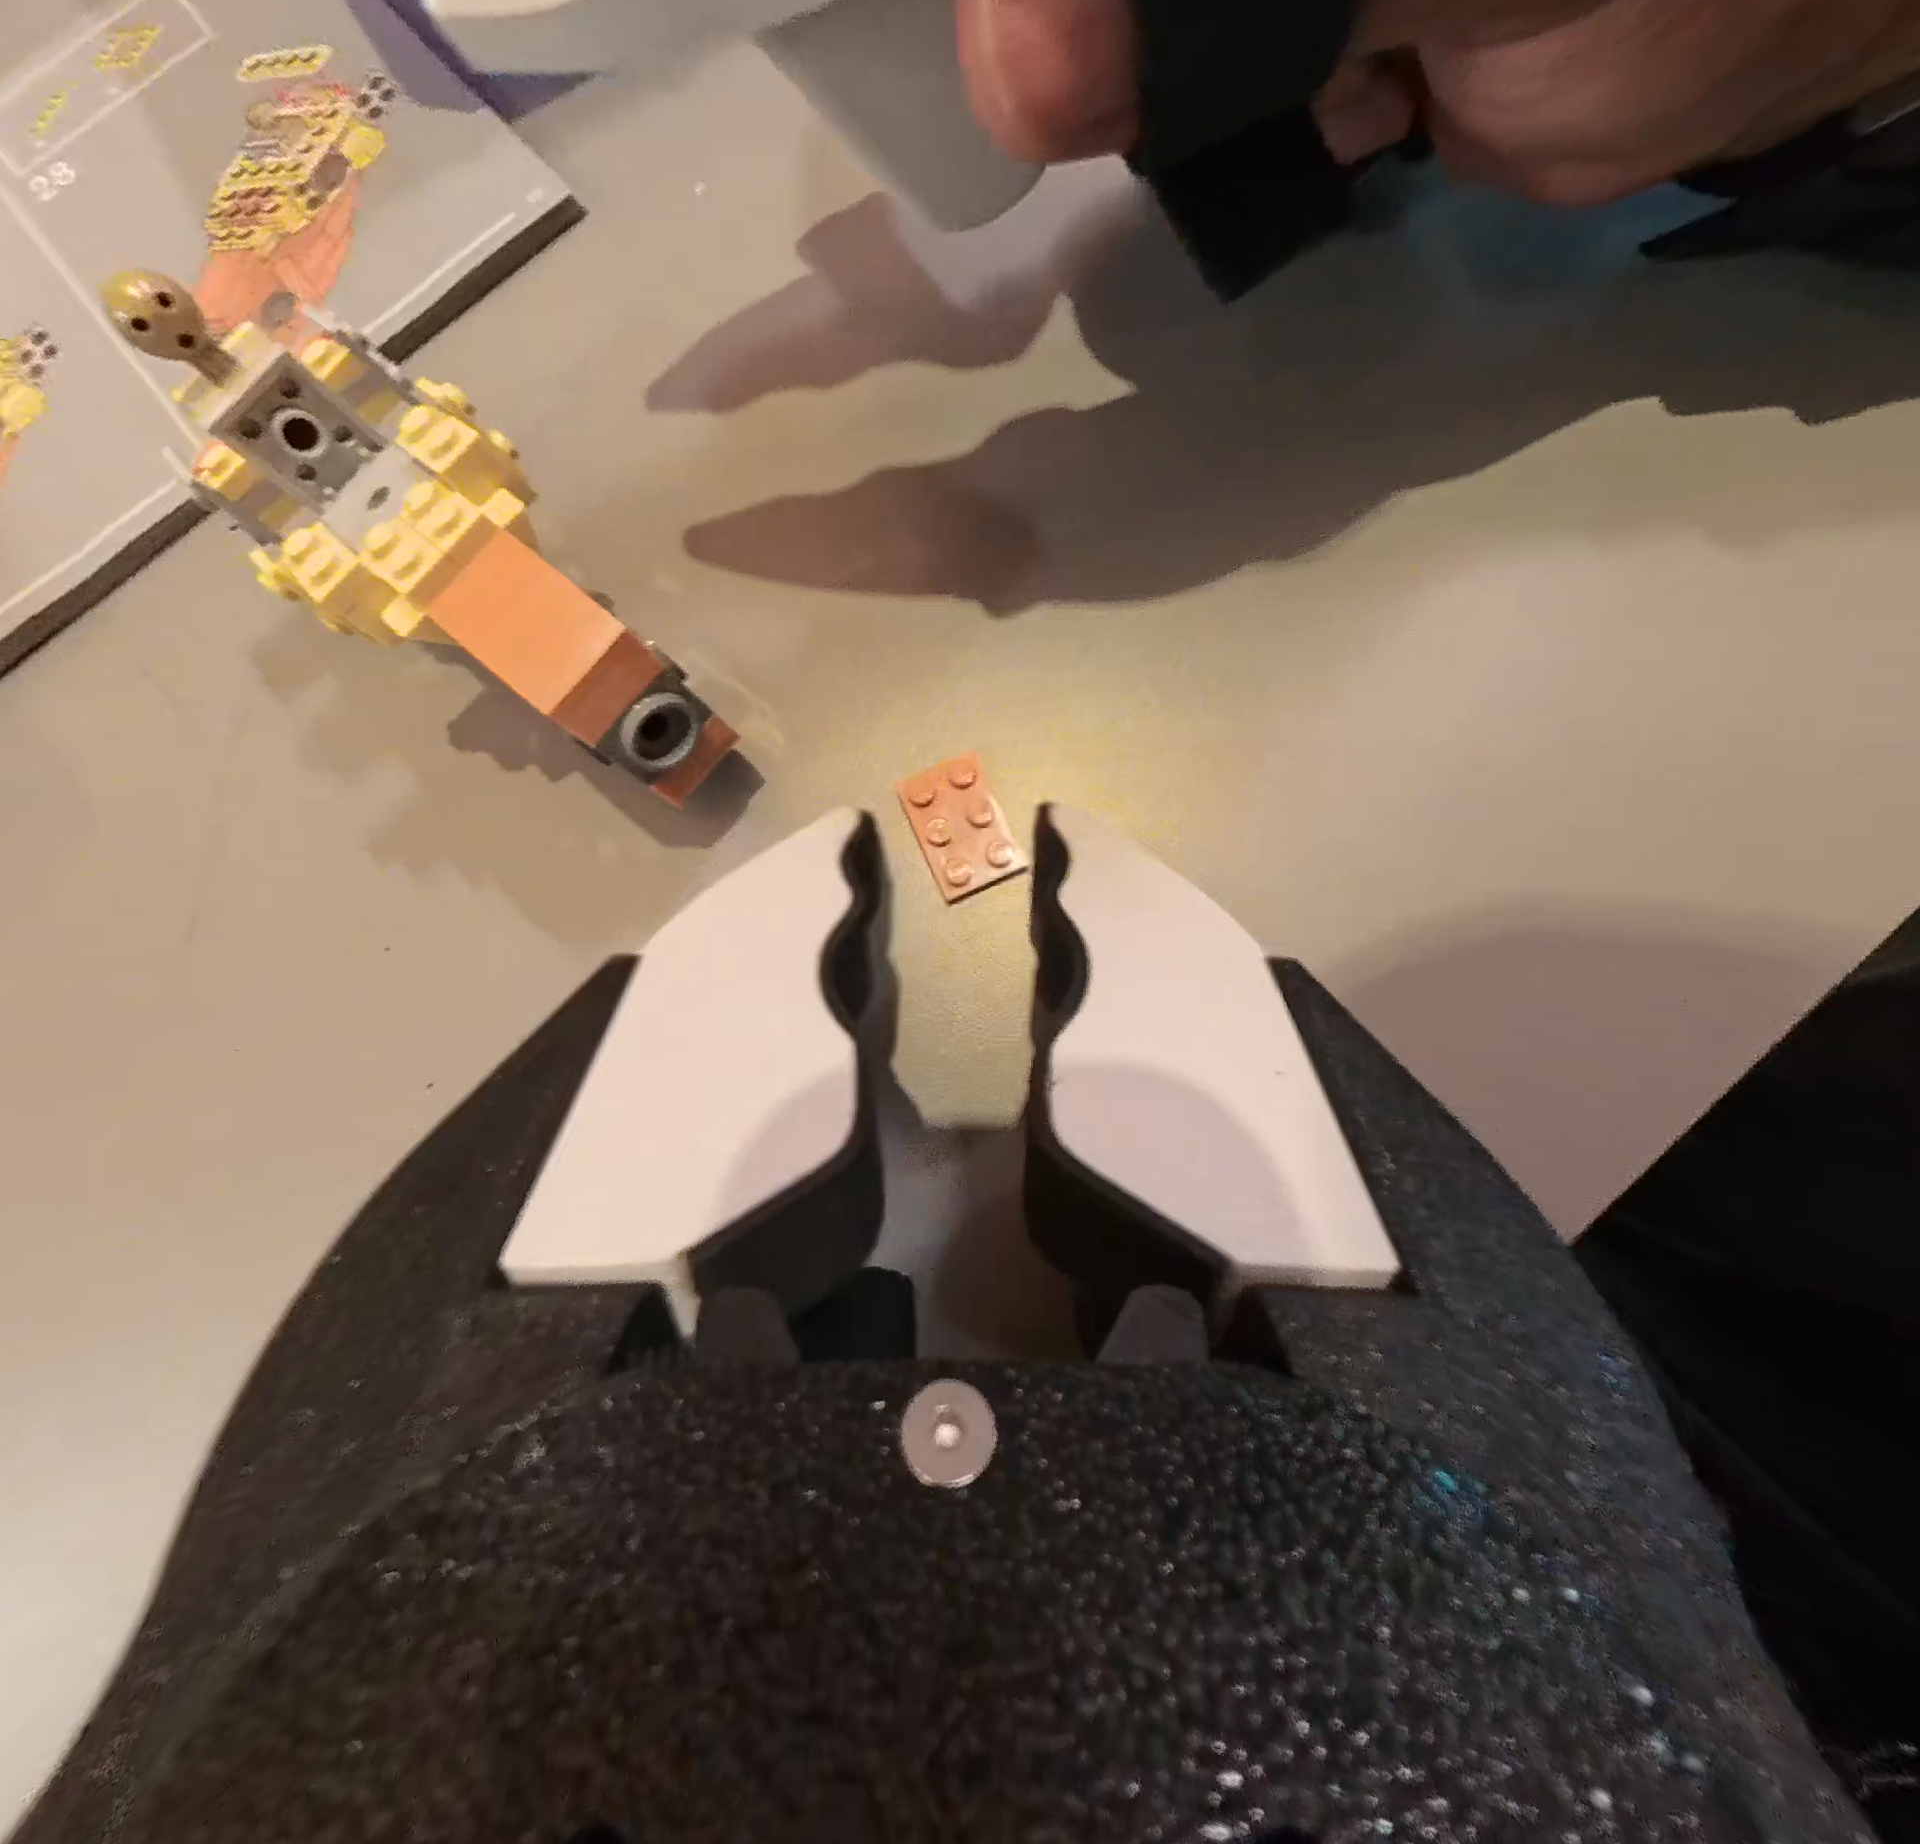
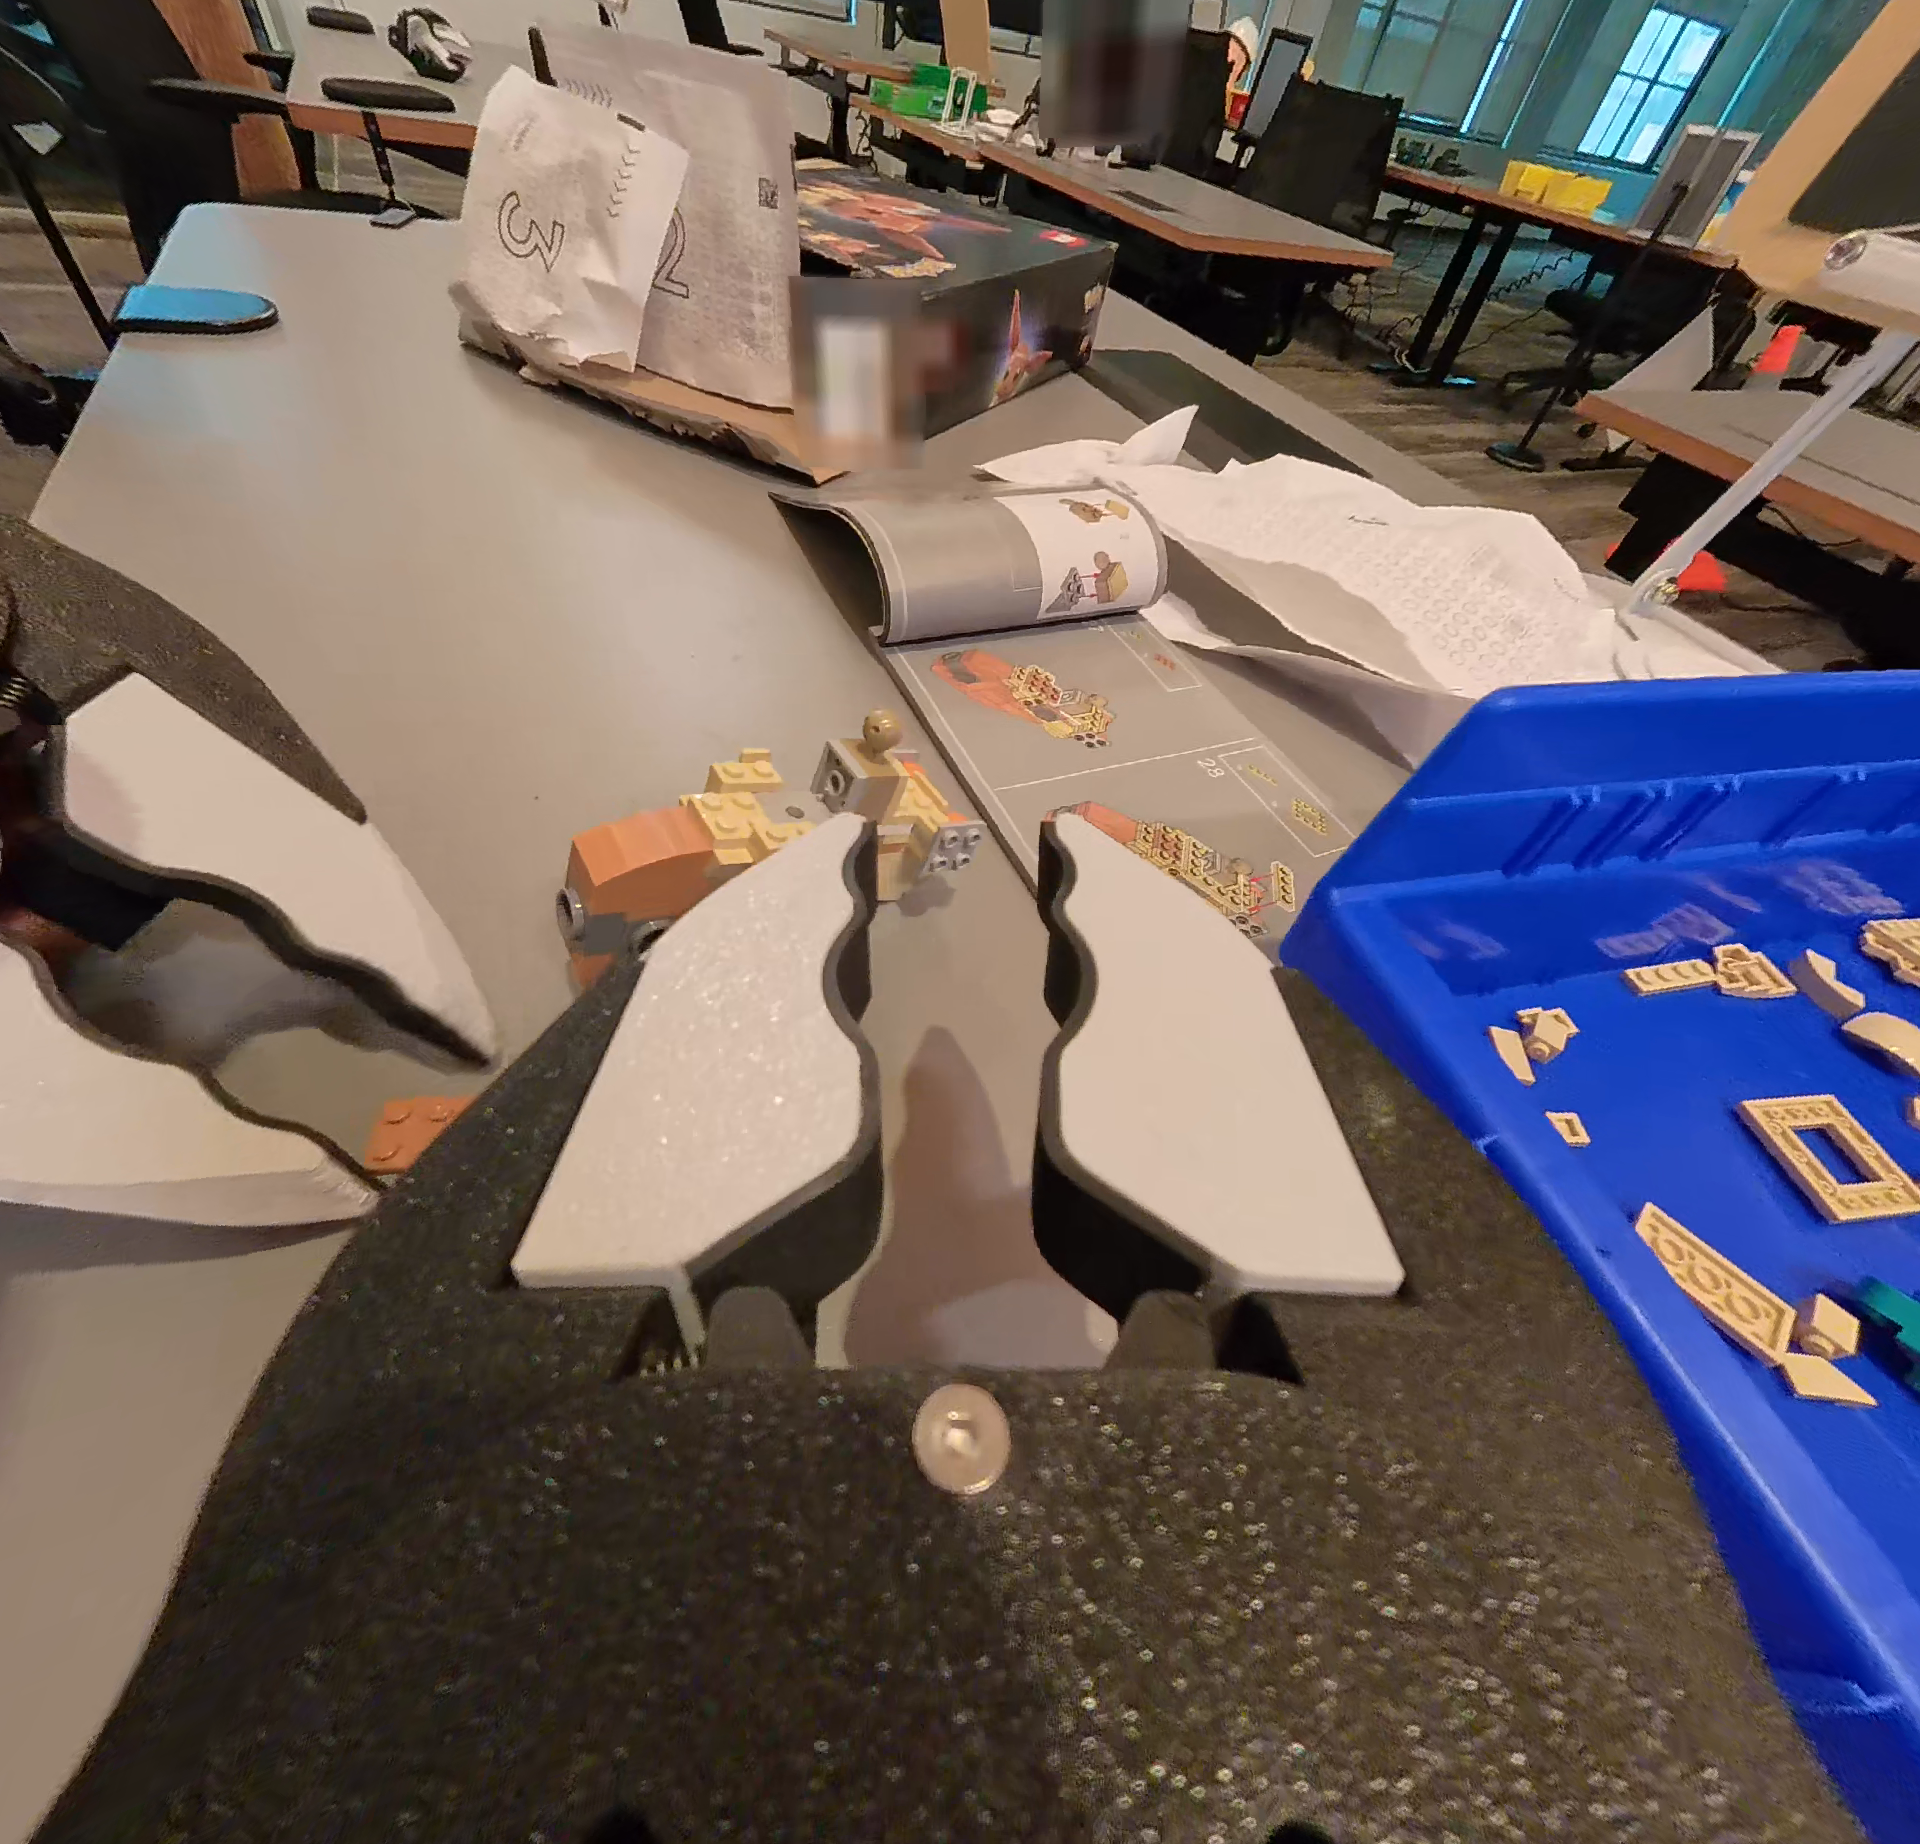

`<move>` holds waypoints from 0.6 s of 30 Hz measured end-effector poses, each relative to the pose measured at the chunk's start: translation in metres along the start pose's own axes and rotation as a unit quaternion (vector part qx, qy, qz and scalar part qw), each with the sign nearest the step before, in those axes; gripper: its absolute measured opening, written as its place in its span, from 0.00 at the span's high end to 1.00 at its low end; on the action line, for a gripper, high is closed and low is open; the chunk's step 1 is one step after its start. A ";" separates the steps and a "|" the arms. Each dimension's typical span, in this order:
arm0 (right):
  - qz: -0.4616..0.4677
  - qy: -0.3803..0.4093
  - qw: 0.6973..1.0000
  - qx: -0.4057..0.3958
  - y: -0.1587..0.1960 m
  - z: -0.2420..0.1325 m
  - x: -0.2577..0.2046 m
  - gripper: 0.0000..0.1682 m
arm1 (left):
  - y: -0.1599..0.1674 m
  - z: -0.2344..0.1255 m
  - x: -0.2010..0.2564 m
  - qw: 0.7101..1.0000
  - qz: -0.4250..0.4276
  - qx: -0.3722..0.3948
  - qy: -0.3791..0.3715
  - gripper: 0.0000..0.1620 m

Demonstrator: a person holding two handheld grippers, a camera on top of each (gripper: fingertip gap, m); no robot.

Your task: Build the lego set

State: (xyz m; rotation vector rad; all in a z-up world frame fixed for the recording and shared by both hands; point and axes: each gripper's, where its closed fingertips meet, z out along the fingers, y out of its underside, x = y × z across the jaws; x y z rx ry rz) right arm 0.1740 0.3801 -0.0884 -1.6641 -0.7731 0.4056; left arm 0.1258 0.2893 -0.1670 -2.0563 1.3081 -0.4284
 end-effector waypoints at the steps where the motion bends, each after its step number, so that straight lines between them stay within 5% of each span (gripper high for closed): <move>1: -0.003 -0.001 1.000 -0.001 0.000 0.000 -0.001 0.83 | 0.000 0.000 0.002 1.000 0.006 -0.001 0.007 0.88; 8: -0.050 -0.033 0.998 -0.009 0.003 0.003 -0.016 0.82 | 0.003 -0.004 0.000 0.998 0.039 0.007 0.058 0.90; 18: -0.111 -0.070 0.988 -0.080 0.020 0.027 -0.017 0.67 | -0.012 -0.051 -0.050 0.981 -0.005 0.140 0.132 1.00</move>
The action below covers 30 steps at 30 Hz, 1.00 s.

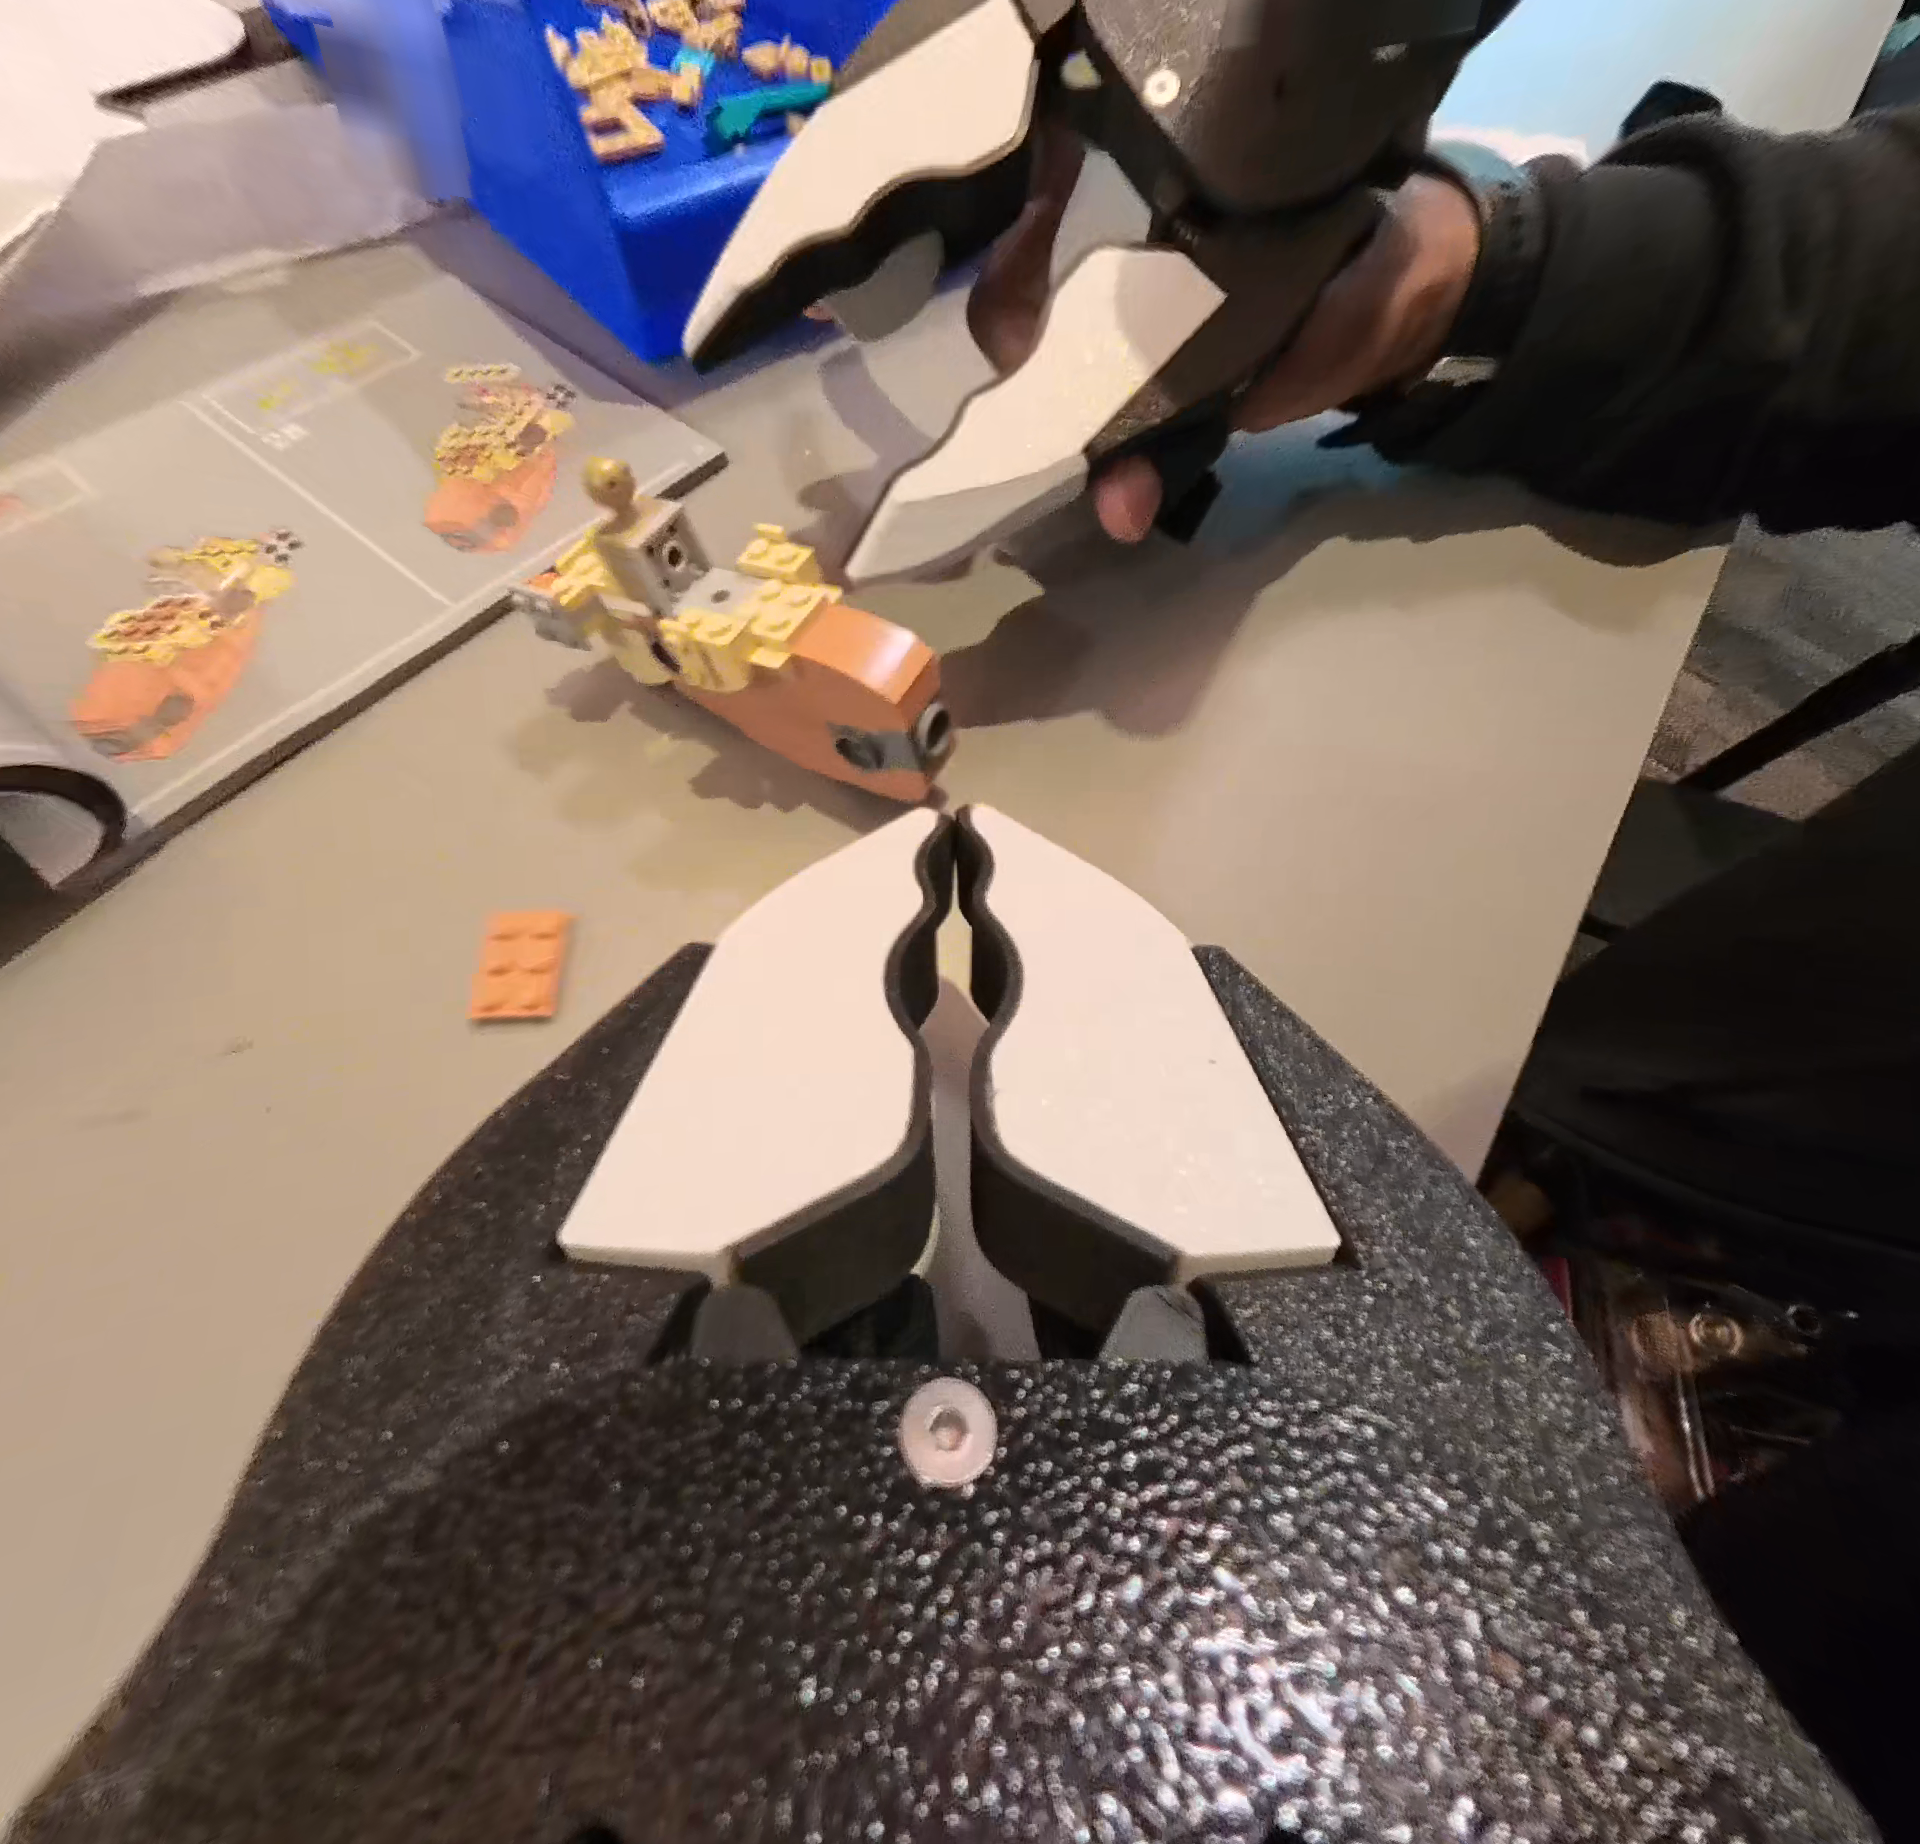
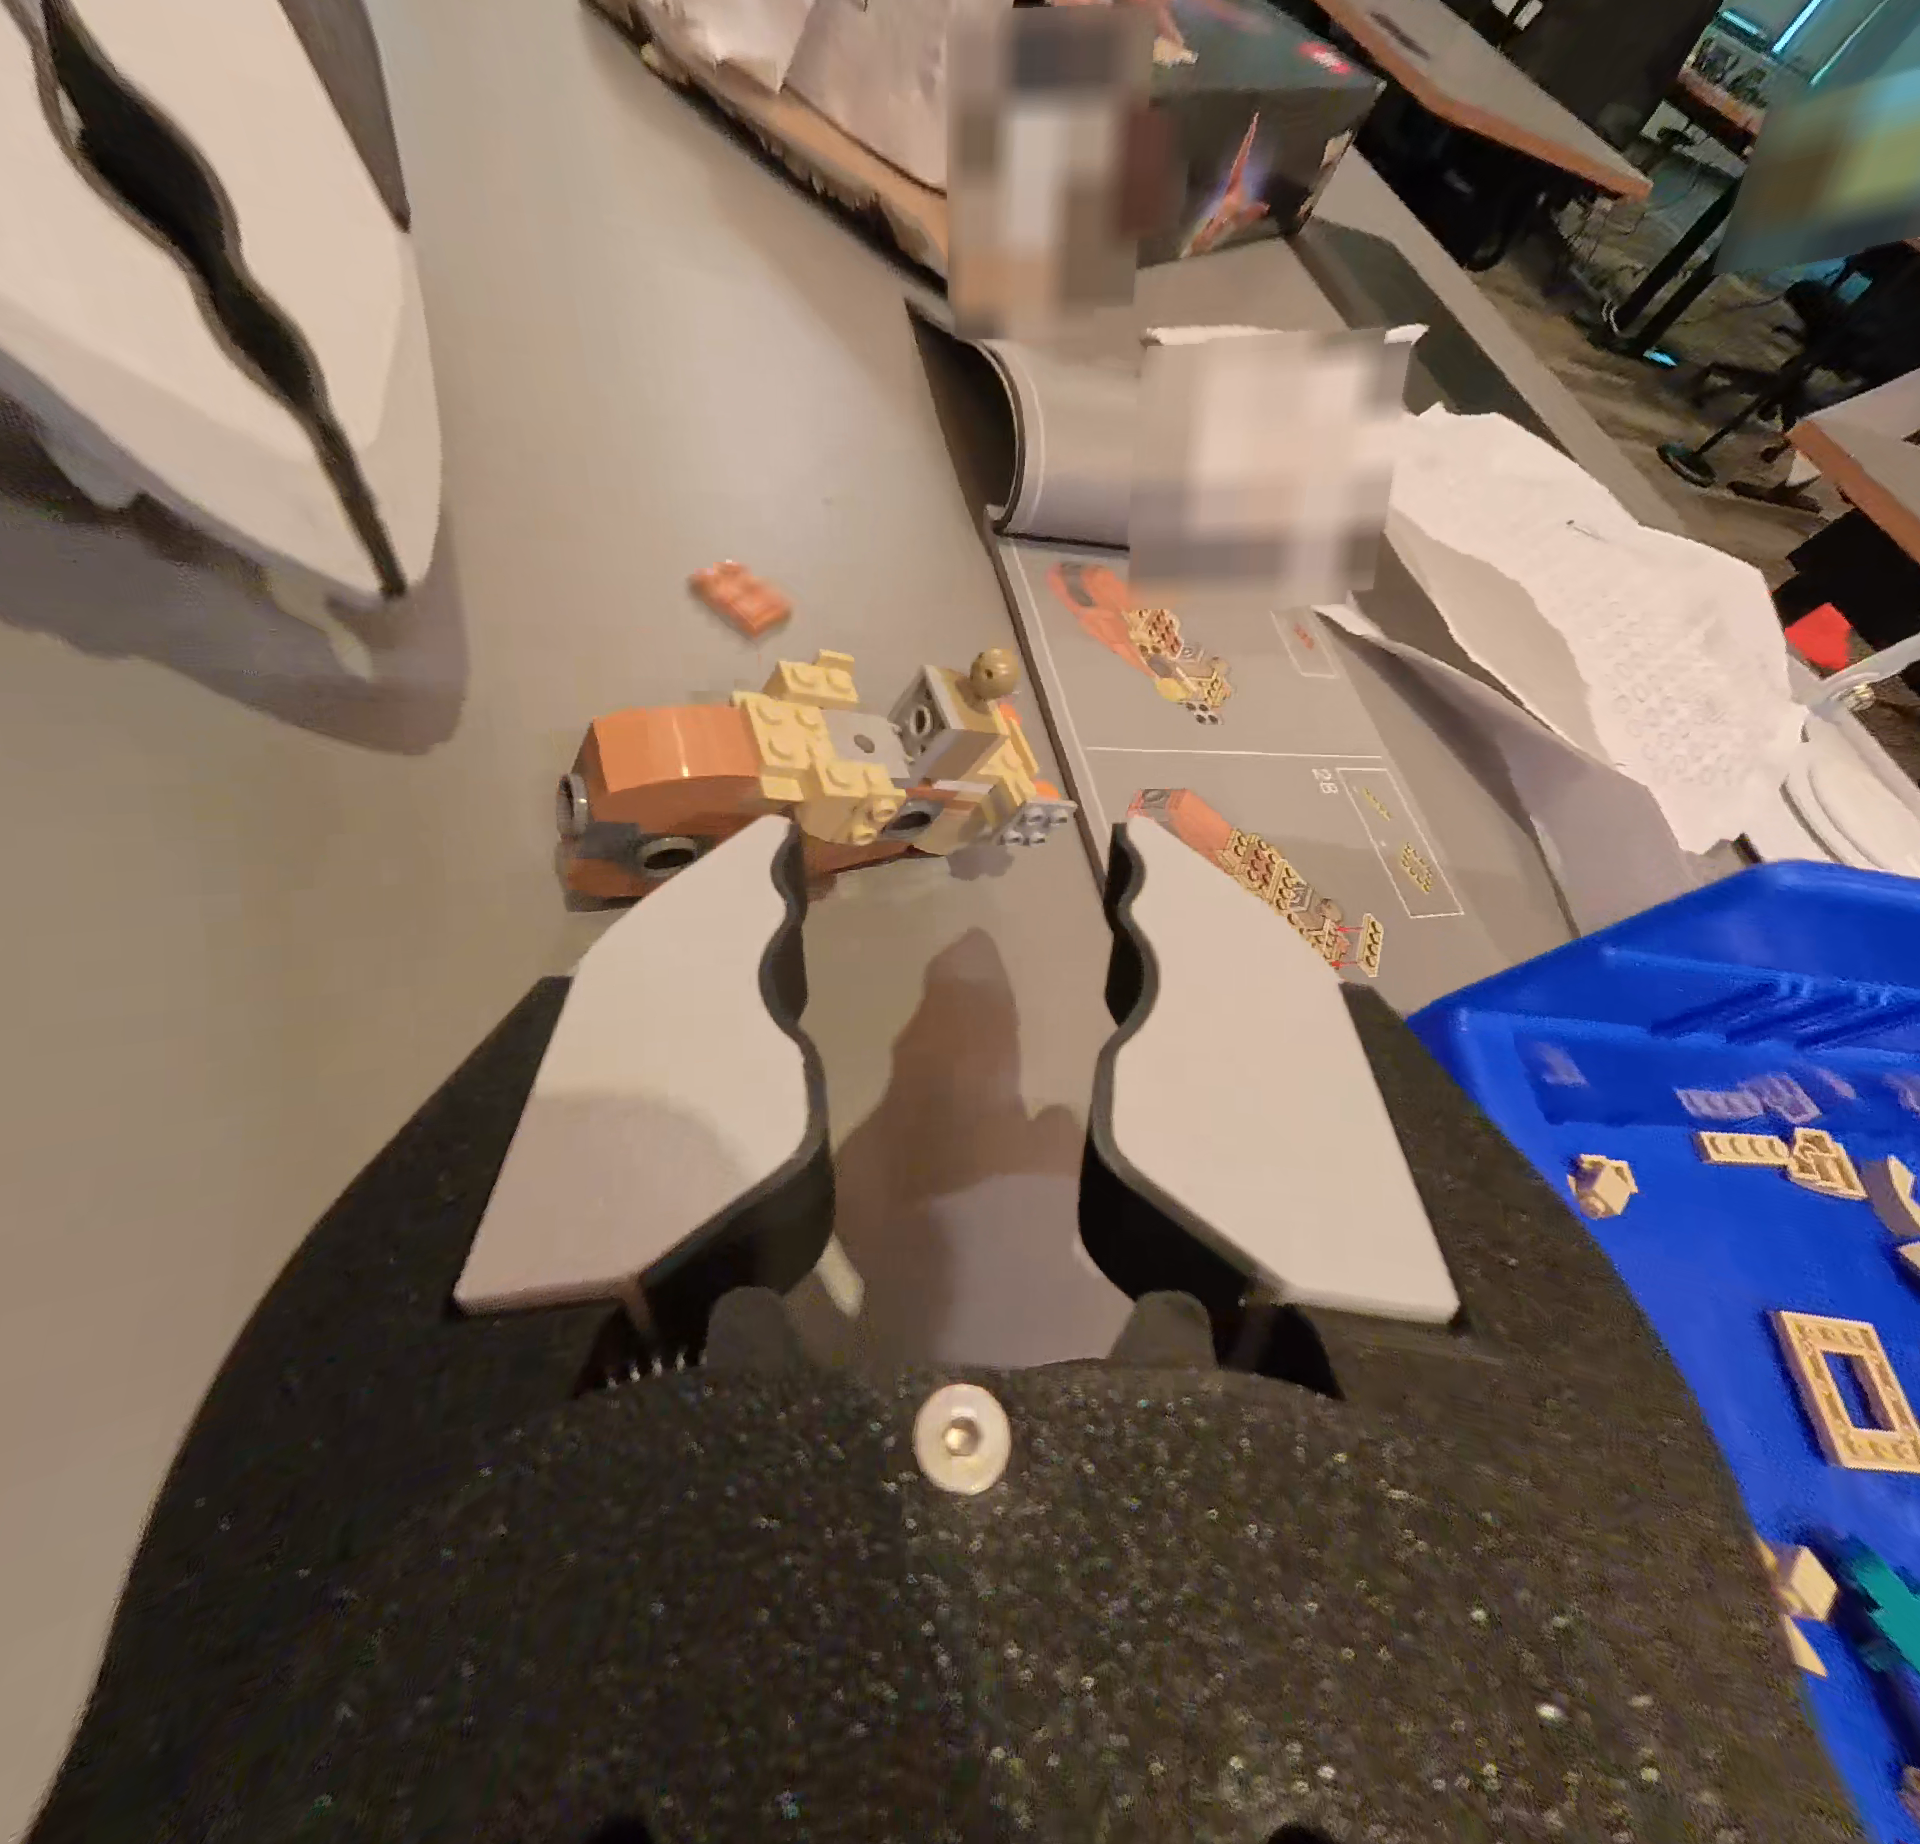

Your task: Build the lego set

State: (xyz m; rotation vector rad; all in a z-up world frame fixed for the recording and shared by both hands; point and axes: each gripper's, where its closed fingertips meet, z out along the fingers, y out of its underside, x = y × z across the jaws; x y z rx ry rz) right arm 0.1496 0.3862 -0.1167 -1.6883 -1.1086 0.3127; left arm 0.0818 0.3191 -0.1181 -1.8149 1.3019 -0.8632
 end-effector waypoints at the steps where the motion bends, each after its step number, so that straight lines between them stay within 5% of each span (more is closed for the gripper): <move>1: -0.009 0.003 1.000 -0.009 0.002 0.002 -0.001 0.66 | 0.004 0.000 -0.003 1.000 -0.001 -0.013 -0.002 1.00; 5: -0.025 0.013 0.999 -0.018 0.005 -0.002 -0.006 0.65 | 0.014 -0.015 -0.026 0.999 0.005 -0.023 -0.043 0.92; 10: -0.004 0.010 1.000 -0.019 0.006 -0.002 -0.004 0.68 | 0.014 -0.043 -0.109 0.989 -0.007 -0.026 -0.144 0.85; 13: -0.003 0.024 0.999 -0.027 0.007 0.000 -0.002 0.69 | 0.028 -0.031 -0.140 0.984 -0.082 -0.059 -0.149 0.82; 18: -0.022 0.039 0.998 -0.034 0.008 -0.002 -0.007 0.70 | 0.042 -0.017 -0.155 0.971 -0.070 -0.110 -0.201 0.80; 22: -0.026 0.018 0.998 -0.048 0.011 0.003 -0.009 0.69 | 0.045 -0.008 -0.151 0.974 -0.059 -0.134 -0.172 0.89; 30: -0.054 -0.093 0.993 -0.039 0.005 0.005 -0.009 0.52 | 0.041 0.001 -0.137 0.987 -0.047 -0.133 -0.073 0.90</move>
